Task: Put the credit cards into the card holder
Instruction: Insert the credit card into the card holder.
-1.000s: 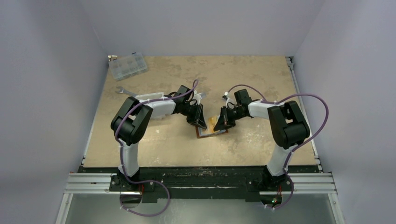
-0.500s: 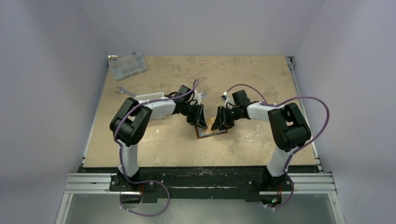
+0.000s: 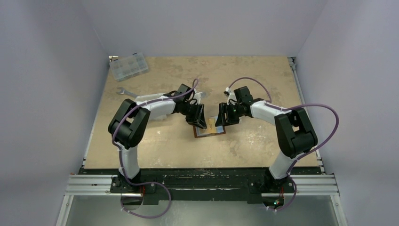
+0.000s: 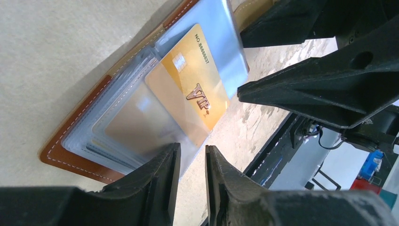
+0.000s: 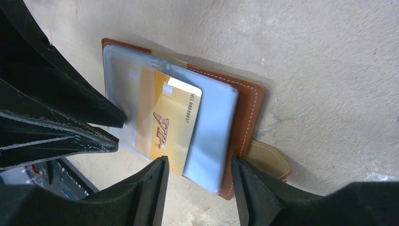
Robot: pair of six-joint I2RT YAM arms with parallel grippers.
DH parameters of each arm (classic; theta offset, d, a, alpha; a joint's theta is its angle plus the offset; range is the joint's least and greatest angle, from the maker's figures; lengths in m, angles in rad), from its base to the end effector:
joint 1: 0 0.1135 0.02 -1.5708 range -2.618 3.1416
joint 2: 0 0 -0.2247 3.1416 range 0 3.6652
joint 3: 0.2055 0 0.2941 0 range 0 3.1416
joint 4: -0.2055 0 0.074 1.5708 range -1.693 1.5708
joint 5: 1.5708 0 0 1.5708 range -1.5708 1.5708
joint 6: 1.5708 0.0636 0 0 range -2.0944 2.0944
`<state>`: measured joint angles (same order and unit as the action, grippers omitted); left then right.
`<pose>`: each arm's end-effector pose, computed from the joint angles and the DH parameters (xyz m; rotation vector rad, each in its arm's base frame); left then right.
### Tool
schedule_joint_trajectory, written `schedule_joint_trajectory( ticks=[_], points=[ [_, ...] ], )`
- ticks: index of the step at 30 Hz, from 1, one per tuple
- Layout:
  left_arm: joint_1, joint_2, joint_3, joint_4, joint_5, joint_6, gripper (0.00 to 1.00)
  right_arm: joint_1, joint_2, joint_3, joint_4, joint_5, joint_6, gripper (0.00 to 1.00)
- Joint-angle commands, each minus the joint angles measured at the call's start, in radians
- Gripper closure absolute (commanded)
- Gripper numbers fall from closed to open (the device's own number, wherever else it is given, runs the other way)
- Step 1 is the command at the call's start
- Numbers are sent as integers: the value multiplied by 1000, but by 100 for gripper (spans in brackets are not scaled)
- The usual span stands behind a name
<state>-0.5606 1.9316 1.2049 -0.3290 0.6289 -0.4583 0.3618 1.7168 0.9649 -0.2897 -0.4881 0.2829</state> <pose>0.3326 -0.2530 0.0681 0.3792 2.7585 -1.1441 0.3352 0.1587 0.0706 -0.2848 2.6566 0.8584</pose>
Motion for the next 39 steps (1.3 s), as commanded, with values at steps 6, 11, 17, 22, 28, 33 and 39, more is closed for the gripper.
schedule_joint_trajectory(
  ticks=[6, 11, 17, 22, 28, 33, 39],
  points=[
    [55, -65, -6, -42, -48, 30, 67, 22, -55, 73, -4, 6, -21, 48],
    [78, -113, -8, -38, -26, 13, 66, 41, -64, 104, -13, -16, -13, 49],
    [106, -142, -7, -45, -26, 13, 65, 43, 2, 113, 43, -82, 39, 55],
    [110, -114, -20, -58, -66, 41, 65, 43, 35, 109, 53, -75, 56, 52],
    [110, -88, -40, -81, -143, 82, 65, 43, 55, 81, 71, -76, 59, 50],
    [108, -60, -90, -33, -129, 67, 70, 44, 77, 66, 97, -85, 68, 49],
    [108, -43, -112, -20, -147, 68, 72, 45, 85, 54, 105, -78, 70, 49]
  ],
)
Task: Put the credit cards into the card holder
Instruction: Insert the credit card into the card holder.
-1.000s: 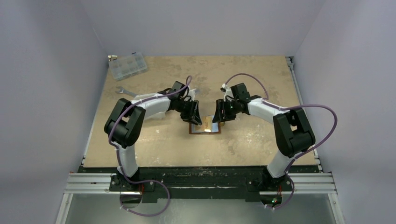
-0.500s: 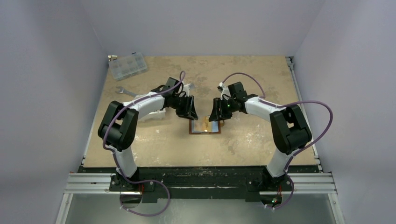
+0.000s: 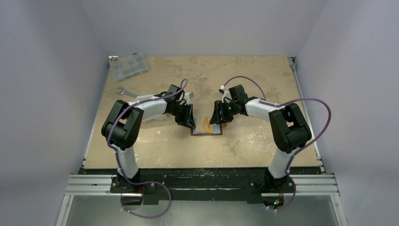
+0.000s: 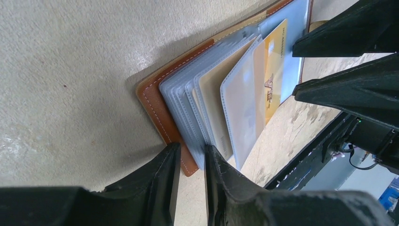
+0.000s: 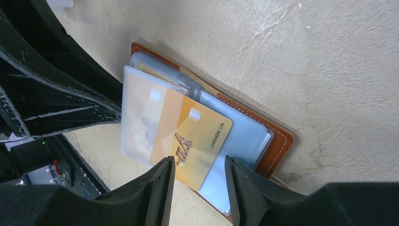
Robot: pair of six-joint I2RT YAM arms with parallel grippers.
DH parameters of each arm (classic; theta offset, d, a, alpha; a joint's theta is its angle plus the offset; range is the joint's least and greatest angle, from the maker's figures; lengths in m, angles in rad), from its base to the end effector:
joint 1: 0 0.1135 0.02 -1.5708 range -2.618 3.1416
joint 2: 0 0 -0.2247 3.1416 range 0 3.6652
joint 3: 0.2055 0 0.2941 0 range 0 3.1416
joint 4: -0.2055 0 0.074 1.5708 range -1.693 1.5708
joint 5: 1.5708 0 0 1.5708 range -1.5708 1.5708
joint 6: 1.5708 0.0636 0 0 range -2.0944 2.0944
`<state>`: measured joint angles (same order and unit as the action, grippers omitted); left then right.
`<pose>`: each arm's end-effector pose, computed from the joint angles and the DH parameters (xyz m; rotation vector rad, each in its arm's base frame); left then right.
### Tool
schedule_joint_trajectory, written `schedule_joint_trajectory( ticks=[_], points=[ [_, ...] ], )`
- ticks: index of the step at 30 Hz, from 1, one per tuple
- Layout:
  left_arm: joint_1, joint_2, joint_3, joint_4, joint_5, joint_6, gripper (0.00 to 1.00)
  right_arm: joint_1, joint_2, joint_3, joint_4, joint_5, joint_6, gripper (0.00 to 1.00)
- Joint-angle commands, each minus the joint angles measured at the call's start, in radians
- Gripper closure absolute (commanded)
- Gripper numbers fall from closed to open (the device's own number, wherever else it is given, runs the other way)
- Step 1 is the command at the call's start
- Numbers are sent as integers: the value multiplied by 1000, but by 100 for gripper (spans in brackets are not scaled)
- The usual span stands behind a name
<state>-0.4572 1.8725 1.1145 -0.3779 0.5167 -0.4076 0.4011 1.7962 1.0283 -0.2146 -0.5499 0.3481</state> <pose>0.3375 -0.2011 0.0564 0.2342 2.8106 -0.9362 0.3462 0.1829 0.0690 -0.2938 2.6180 0.9801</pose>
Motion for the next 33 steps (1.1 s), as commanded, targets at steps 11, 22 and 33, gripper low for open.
schedule_joint_trajectory(
  ticks=[11, 22, 33],
  points=[
    [5, 11, -44, 39, -32, 8, 77, 16, 41, -18, 67, -42, 30, 48],
    [5, -16, -18, 19, -17, 16, 69, 67, 67, -17, 206, -142, 121, 44],
    [34, -92, -22, -26, 7, 13, 63, 67, -25, -48, 206, -145, 129, 42]
  ],
)
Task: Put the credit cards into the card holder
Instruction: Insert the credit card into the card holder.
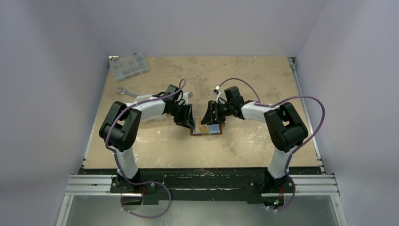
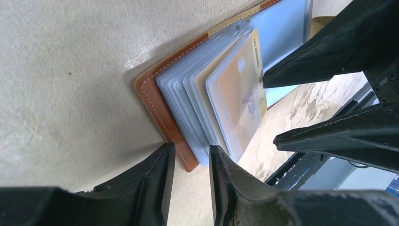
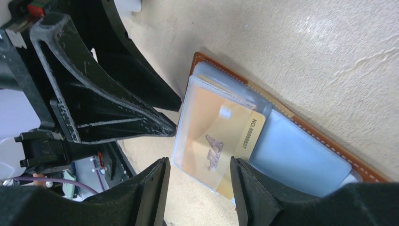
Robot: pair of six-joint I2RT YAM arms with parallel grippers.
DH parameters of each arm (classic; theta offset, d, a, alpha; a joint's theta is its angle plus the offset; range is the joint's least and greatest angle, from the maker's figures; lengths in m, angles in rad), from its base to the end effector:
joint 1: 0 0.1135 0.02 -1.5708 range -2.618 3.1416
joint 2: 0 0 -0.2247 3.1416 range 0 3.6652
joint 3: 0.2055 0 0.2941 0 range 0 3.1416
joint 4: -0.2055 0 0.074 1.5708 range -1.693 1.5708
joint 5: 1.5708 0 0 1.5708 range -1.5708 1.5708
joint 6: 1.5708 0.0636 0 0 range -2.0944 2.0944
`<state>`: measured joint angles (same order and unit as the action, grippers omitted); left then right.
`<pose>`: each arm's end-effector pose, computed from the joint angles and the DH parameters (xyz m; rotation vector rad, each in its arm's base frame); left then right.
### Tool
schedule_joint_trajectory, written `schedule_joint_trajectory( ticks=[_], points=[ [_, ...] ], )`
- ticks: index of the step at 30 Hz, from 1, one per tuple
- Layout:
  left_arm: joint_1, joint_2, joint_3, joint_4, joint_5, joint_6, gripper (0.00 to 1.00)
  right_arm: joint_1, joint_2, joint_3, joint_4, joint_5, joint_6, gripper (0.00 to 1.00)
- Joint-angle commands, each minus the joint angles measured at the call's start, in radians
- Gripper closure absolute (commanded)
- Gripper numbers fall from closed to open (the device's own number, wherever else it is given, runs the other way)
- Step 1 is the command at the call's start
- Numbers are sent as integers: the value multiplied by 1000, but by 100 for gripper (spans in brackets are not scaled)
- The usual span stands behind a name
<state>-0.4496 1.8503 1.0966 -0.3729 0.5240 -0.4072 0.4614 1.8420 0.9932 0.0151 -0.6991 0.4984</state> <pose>0.3360 -0.1975 0.0597 0.2292 2.7995 -0.9470 0.3381 0.2138 0.0627 -0.3073 2.5202 1.2612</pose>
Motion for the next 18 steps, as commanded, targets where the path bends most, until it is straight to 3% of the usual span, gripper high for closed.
schedule_joint_trajectory(
  ticks=[1, 5, 9, 18],
  points=[
    [32, -86, -1, -30, 20, 7, 62, 7, -74, -14, -40, 17, -30, 42],
    [34, -112, 50, -52, 66, -3, 60, 3, -95, -30, -67, 52, -44, 40],
    [27, -113, 54, 39, 131, -67, 60, -7, -75, -41, -70, 56, -43, 40],
    [3, -23, 27, 132, 130, -85, 69, -12, -75, -45, -82, 96, -48, 40]
  ],
)
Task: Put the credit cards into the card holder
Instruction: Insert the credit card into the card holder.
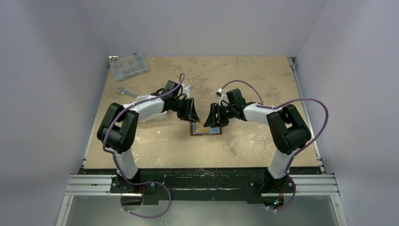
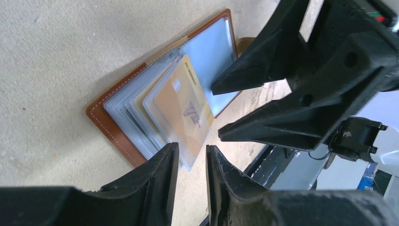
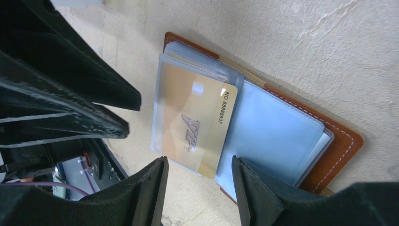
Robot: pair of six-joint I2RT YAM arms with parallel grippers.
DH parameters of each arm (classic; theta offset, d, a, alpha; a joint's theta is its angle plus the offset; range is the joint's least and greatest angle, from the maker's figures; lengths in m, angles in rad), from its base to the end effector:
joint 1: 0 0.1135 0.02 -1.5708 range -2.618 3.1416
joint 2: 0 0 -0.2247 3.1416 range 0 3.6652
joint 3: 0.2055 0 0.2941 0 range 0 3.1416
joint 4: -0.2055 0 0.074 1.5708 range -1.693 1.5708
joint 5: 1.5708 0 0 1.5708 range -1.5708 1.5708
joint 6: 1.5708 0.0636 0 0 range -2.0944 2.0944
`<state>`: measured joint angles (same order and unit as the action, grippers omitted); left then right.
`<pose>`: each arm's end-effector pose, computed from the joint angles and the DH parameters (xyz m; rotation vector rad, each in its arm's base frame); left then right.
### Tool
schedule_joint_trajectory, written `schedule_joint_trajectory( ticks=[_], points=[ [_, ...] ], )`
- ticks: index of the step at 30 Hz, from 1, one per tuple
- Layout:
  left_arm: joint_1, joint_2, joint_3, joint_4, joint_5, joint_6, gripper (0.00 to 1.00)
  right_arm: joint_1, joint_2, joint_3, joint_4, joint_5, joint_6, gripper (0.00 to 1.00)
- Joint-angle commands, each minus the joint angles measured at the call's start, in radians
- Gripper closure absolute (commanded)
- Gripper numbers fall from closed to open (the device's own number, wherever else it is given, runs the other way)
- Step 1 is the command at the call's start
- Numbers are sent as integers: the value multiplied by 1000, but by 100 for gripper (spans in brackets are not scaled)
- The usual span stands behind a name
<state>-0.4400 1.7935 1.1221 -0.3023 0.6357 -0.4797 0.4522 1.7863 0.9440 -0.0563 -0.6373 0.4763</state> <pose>0.3483 -0.2057 0.0970 0.2162 2.6611 -1.1460 0.3274 0.2011 0.0602 -0.2661 2.5825 1.1642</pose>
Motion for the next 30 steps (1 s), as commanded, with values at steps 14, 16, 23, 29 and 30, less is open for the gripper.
schedule_joint_trajectory(
  ticks=[14, 16, 23, 29, 30],
  points=[
    [-6, 70, -94, 54, -90, 17, 77, 38, 46, 70, 51, -22, 25, 42],
    [-6, 67, -101, 57, -87, 17, 78, 65, 35, 89, 51, -24, 30, 42],
    [-6, 44, -112, 69, -76, 11, 76, 110, 12, 138, 4, 24, 16, 43],
    [-6, 8, -115, 69, -69, 14, 69, 106, 2, 115, -63, 95, -40, 41],
    [-4, -3, -114, 64, -70, 16, 68, 102, -2, 114, -74, 115, -51, 41]
  ],
)
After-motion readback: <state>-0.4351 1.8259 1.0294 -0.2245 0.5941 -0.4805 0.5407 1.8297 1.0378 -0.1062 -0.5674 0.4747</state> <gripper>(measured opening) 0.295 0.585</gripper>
